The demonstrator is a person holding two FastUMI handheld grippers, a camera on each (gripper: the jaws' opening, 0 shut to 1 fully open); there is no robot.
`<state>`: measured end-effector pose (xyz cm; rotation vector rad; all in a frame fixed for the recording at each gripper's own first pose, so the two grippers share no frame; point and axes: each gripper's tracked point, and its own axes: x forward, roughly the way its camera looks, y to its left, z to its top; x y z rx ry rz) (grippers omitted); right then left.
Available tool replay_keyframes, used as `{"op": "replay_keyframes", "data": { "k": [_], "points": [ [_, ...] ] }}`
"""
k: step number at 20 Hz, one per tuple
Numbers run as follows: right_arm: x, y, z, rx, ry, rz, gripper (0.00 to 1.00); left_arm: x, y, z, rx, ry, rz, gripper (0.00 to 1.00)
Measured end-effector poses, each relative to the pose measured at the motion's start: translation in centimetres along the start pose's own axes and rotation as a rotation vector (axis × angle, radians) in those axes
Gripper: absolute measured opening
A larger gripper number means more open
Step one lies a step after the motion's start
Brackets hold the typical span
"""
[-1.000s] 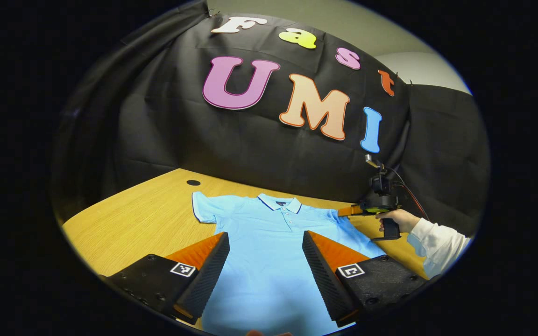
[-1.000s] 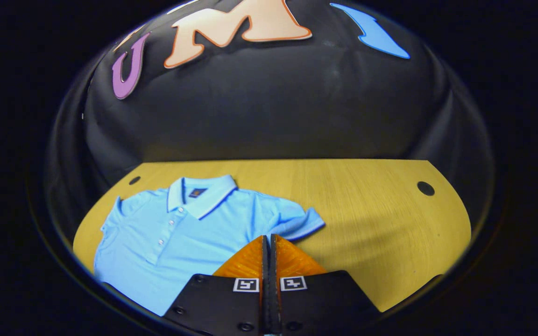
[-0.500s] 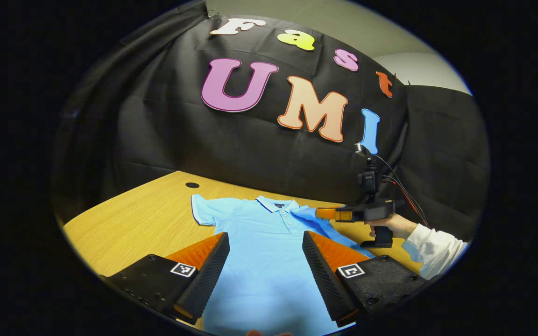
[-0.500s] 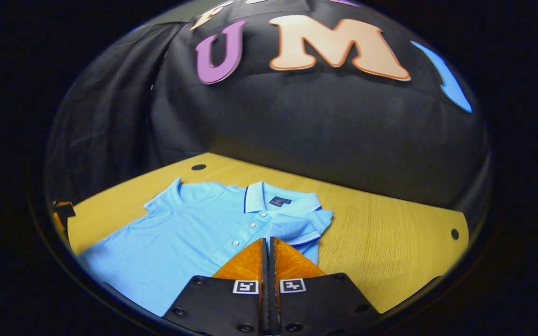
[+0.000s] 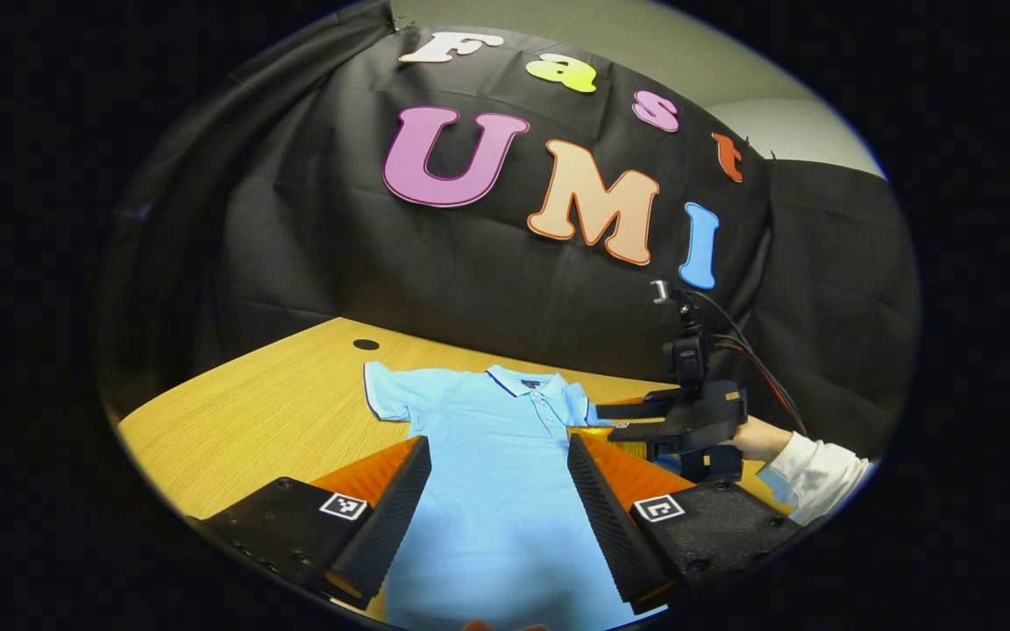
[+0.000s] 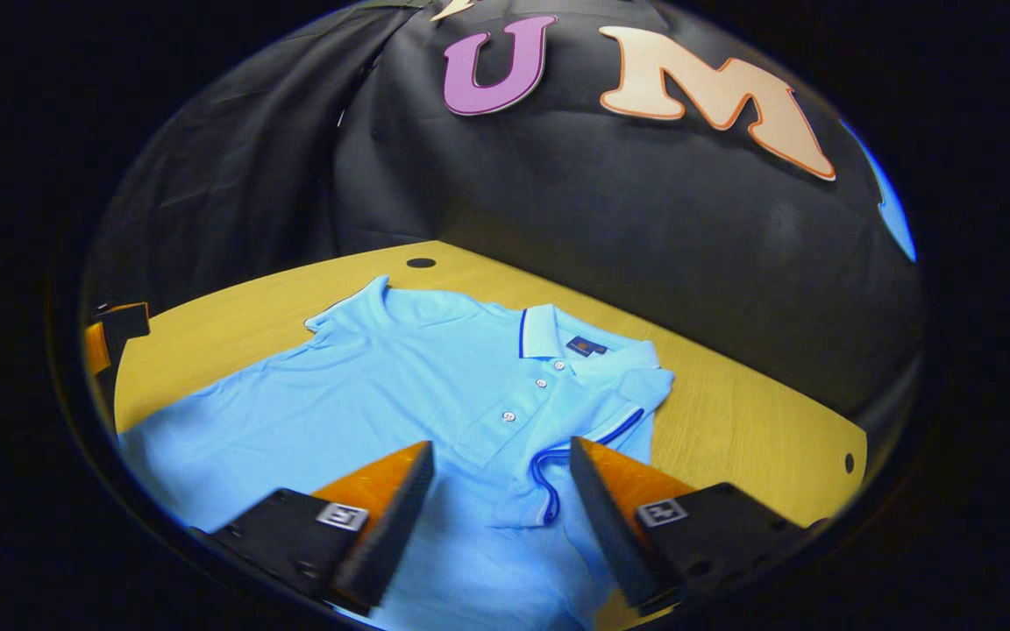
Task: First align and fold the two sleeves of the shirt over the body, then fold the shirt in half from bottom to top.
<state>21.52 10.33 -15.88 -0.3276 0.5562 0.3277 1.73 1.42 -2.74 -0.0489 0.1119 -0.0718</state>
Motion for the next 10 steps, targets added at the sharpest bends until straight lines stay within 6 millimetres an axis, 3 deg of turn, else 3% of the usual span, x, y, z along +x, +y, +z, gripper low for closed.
{"op": "replay_keyframes", "data": {
  "k": [1, 5, 10],
  "points": [
    [-0.8, 0.2, 0.6, 0.027, -0.018, 0.004, 1.0, 0.0, 0.2, 0.0, -0.001, 0.003, 0.004, 0.94],
    [-5.5, -0.7, 1.9, 0.096, -0.099, -0.014, 0.99, 0.4, 1.3, -0.5, 0.006, 0.017, 0.023, 0.94],
    [-12.4, -1.5, 0.2, 0.117, -0.167, -0.067, 0.99, 1.3, 3.4, -1.7, 0.015, 0.069, 0.052, 0.94]
  ]
}}
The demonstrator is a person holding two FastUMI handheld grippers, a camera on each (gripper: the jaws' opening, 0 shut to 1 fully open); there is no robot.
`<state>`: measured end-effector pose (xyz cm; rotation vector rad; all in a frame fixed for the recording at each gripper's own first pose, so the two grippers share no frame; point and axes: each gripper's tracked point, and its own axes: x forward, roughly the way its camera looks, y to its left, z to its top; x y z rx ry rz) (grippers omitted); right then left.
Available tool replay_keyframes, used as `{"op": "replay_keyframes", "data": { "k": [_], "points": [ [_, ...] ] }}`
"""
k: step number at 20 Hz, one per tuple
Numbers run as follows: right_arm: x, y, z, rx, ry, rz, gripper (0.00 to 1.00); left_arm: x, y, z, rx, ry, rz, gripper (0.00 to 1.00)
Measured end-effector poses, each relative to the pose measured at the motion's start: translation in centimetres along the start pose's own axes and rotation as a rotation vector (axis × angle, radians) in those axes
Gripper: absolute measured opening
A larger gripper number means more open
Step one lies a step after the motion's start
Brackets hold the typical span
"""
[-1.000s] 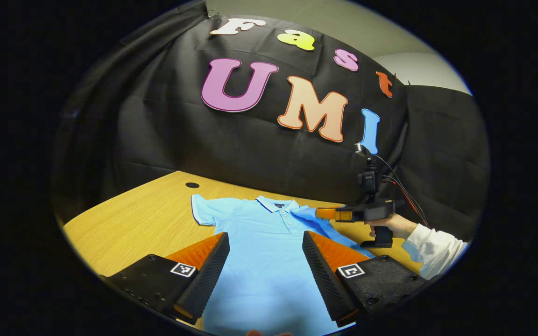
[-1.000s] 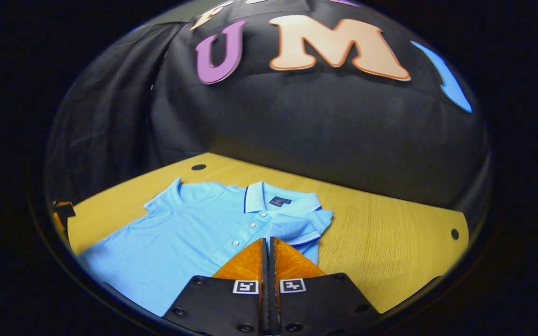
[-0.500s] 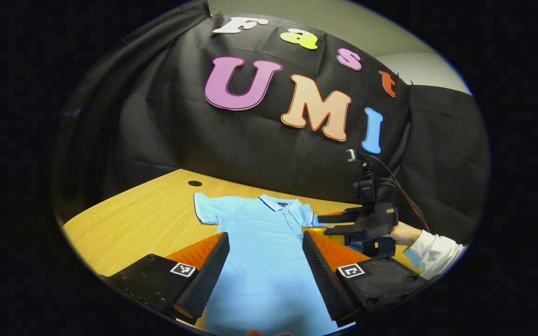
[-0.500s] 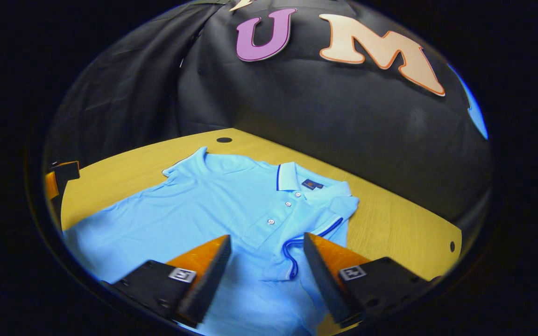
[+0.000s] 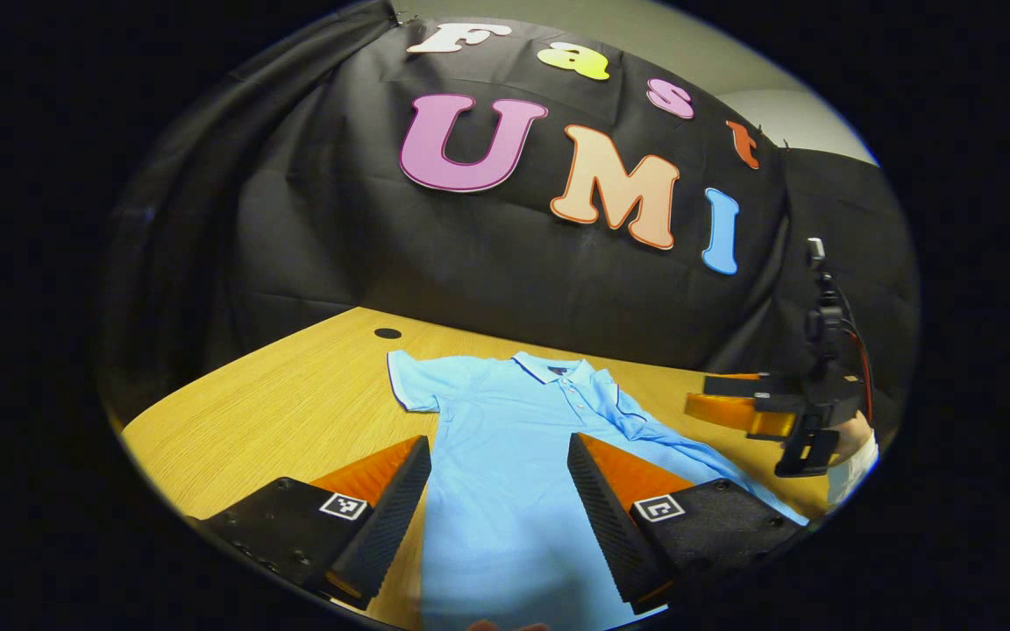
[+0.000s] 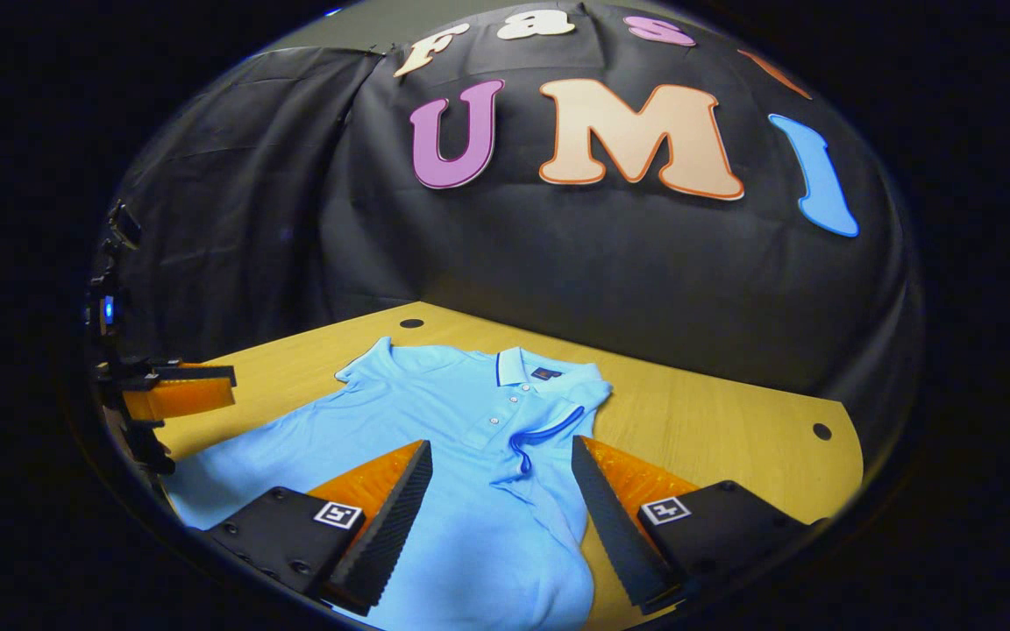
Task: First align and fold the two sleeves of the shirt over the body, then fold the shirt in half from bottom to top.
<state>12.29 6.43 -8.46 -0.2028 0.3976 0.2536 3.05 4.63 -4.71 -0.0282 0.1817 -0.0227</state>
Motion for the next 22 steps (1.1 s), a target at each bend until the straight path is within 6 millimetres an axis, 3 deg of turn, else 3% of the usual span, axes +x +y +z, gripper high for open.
{"op": "replay_keyframes", "data": {
  "k": [5, 10, 15, 18, 22],
  "points": [
    [-5.8, -1.2, -2.8, 0.124, -0.038, -0.063, 0.99, 2.7, 3.2, 2.0, 0.059, 0.03, 0.055, 0.94],
    [-9.8, -2.8, -2.9, 0.15, -0.115, -0.131, 0.99, 7.2, 7.2, 4.1, 0.085, 0.067, 0.132, 0.94],
    [-11.7, -1.0, -2.1, 0.159, -0.166, -0.091, 1.0, 13.1, 8.9, 5.9, 0.068, 0.139, 0.135, 0.94],
    [-12.4, -0.7, -2.0, 0.185, -0.183, -0.077, 1.0, 16.5, 10.5, 5.3, 0.14, 0.203, 0.162, 0.94],
    [-13.4, -1.8, -2.8, 0.159, -0.181, -0.126, 1.0, 20.1, 11.5, 3.5, 0.11, 0.278, 0.175, 0.94]
  ]
}}
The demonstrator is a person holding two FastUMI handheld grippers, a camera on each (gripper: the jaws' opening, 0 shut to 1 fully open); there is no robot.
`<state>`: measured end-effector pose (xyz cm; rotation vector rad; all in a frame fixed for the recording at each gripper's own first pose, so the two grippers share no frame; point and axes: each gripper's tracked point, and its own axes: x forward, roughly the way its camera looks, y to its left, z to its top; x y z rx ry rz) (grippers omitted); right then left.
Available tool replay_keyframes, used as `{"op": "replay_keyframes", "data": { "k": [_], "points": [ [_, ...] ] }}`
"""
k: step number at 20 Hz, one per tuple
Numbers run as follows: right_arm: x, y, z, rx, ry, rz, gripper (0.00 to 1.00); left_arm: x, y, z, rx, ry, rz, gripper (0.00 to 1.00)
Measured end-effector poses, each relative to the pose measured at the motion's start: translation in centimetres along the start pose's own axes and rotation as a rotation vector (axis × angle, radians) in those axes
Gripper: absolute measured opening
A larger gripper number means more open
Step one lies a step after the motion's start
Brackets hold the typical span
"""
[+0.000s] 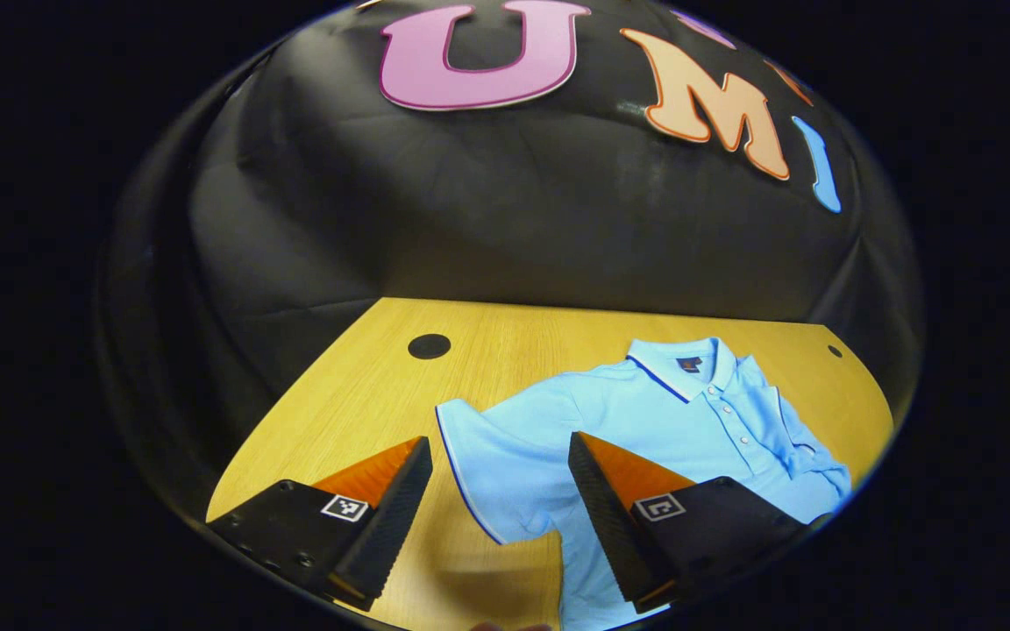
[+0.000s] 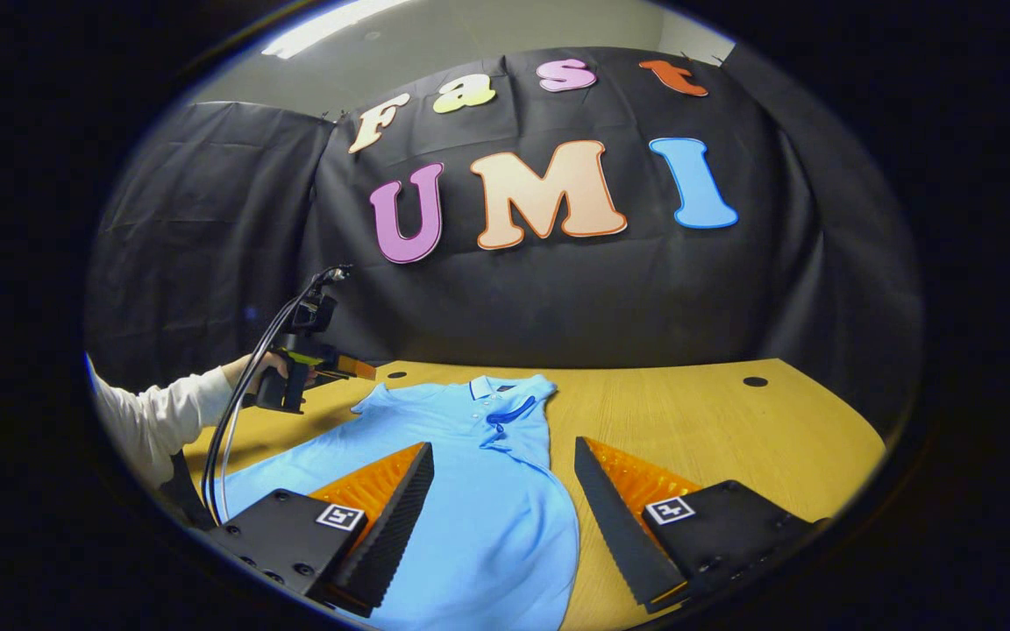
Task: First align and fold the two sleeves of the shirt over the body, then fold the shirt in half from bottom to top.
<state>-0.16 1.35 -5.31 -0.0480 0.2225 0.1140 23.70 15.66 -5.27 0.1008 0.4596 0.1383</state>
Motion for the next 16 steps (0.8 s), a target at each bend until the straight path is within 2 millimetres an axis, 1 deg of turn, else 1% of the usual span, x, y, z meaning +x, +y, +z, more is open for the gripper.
{"op": "replay_keyframes", "data": {
  "k": [3, 5, 7, 8, 10, 11, 12, 14, 16],
  "points": [
    [-0.1, -1.5, 0.1, 0.004, 0.002, -0.028, 1.0, 2.0, 0.5, -1.6, -0.025, 0.058, 0.014, 0.94],
    [-0.3, -2.2, 0.6, 0.032, -0.006, -0.042, 1.0, 2.8, 1.0, -2.5, -0.007, 0.091, 0.039, 0.94],
    [-0.5, -3.1, 1.3, 0.058, -0.028, -0.059, 1.0, 3.1, 1.0, -2.7, -0.008, 0.097, 0.043, 0.94],
    [-0.7, -3.6, 1.5, 0.069, -0.038, -0.067, 1.0, 3.2, 0.9, -2.8, -0.006, 0.099, 0.042, 0.96],
    [-1.0, -4.4, 1.9, 0.087, -0.052, -0.088, 1.0, 3.5, 0.7, -3.2, -0.004, 0.109, 0.038, 0.93],
    [-1.1, -4.6, 1.9, 0.089, -0.05, -0.093, 1.0, 3.6, 0.5, -3.6, -0.005, 0.124, 0.034, 0.93],
    [-1.3, -4.6, 1.9, 0.089, -0.052, -0.093, 1.0, 3.6, 0.7, -4.0, 0.002, 0.138, 0.044, 0.93],
    [-1.4, -4.8, 2.4, 0.083, -0.067, -0.098, 0.99, 3.9, 0.6, -3.4, -0.004, 0.119, 0.039, 0.93],
    [-1.5, -4.7, 2.5, 0.081, -0.073, -0.094, 0.99, 3.7, 0.7, -4.0, 0.001, 0.135, 0.042, 0.89]
  ]
}}
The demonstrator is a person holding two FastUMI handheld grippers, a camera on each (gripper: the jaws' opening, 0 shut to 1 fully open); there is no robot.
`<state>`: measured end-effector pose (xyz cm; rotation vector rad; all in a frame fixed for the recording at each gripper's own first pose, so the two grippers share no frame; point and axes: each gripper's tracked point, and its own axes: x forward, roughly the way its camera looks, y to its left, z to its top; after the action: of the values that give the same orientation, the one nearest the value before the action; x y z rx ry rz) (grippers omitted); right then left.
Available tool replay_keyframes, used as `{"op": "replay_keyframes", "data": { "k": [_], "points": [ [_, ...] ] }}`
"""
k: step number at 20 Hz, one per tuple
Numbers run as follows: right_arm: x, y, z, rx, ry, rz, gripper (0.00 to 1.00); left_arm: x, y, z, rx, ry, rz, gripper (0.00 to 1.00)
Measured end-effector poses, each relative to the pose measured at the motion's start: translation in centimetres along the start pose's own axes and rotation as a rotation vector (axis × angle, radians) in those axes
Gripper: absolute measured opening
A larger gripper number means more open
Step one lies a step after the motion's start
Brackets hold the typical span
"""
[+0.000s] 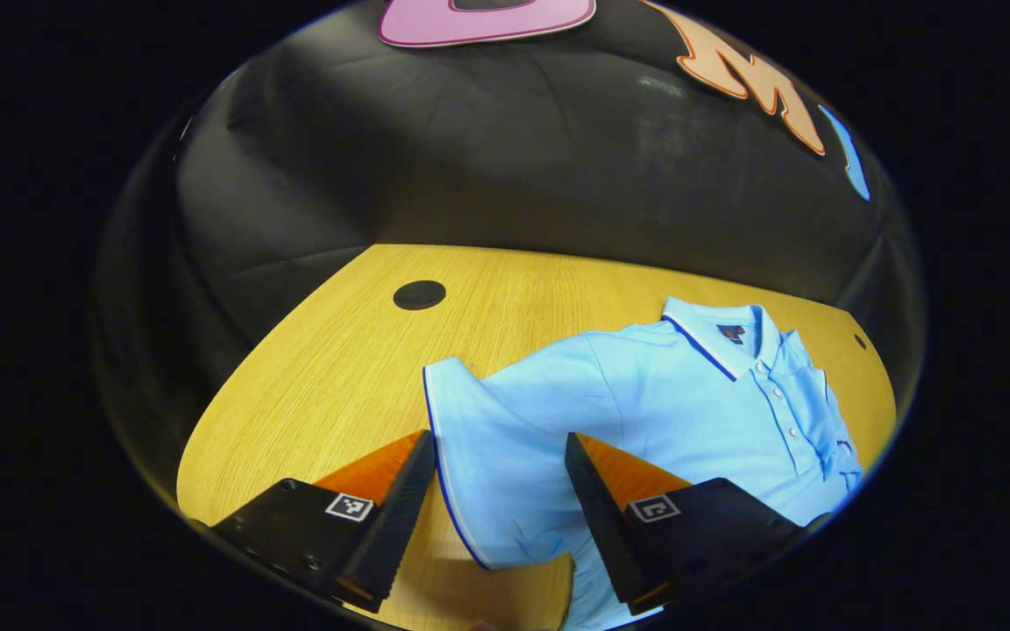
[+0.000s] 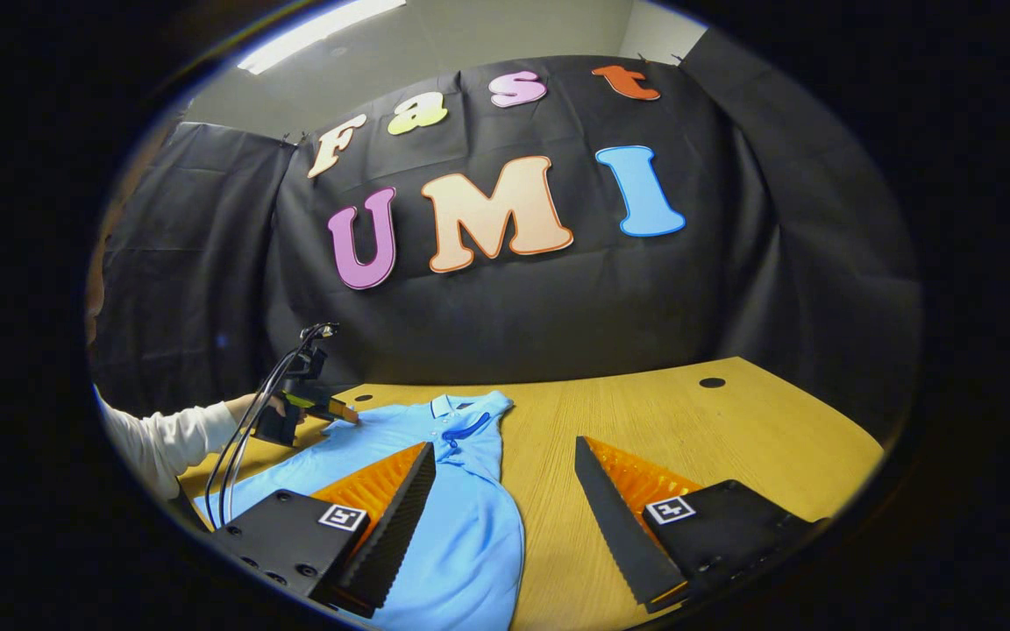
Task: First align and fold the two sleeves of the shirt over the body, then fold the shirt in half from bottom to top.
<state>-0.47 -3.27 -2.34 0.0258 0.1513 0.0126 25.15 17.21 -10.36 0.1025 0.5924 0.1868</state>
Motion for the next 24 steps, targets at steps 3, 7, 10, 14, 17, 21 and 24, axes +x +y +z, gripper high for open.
{"op": "replay_keyframes", "data": {
  "k": [3, 7, 10, 14, 17, 21, 24],
  "points": [
    [0.1, 0.3, -0.6, -0.001, 0.02, 0.011, 0.99, 0.1, 0.3, 0.1, 0.004, -0.004, 0.001, 0.84],
    [0.2, 0.8, -0.9, -0.026, 0.036, 0.027, 0.99, 0.1, 0.6, 0.0, 0.003, -0.011, -0.019, 0.66],
    [0.1, 0.8, -1.0, -0.022, 0.036, 0.035, 0.99, -0.1, 0.0, 0.1, -0.01, -0.016, -0.047, 0.42],
    [0.1, 0.3, -0.7, -0.028, 0.03, 0.025, 0.99, -0.2, -0.7, 0.4, -0.053, -0.035, -0.075, 0.02],
    [-0.2, -0.1, 0.2, -0.032, 0.007, 0.016, 0.99, -0.6, -1.9, 0.6, -0.08, -0.04, -0.124, 0.0],
    [-0.4, -0.5, 0.2, -0.027, 0.007, 0.01, 0.99, -1.9, -3.6, 2.8, -0.103, -0.086, -0.157, 0.0],
    [-0.5, -0.5, 0.0, -0.038, 0.015, 0.015, 0.99, -3.6, -7.4, 4.7, -0.118, -0.109, -0.247, 0.0]
  ]
}}
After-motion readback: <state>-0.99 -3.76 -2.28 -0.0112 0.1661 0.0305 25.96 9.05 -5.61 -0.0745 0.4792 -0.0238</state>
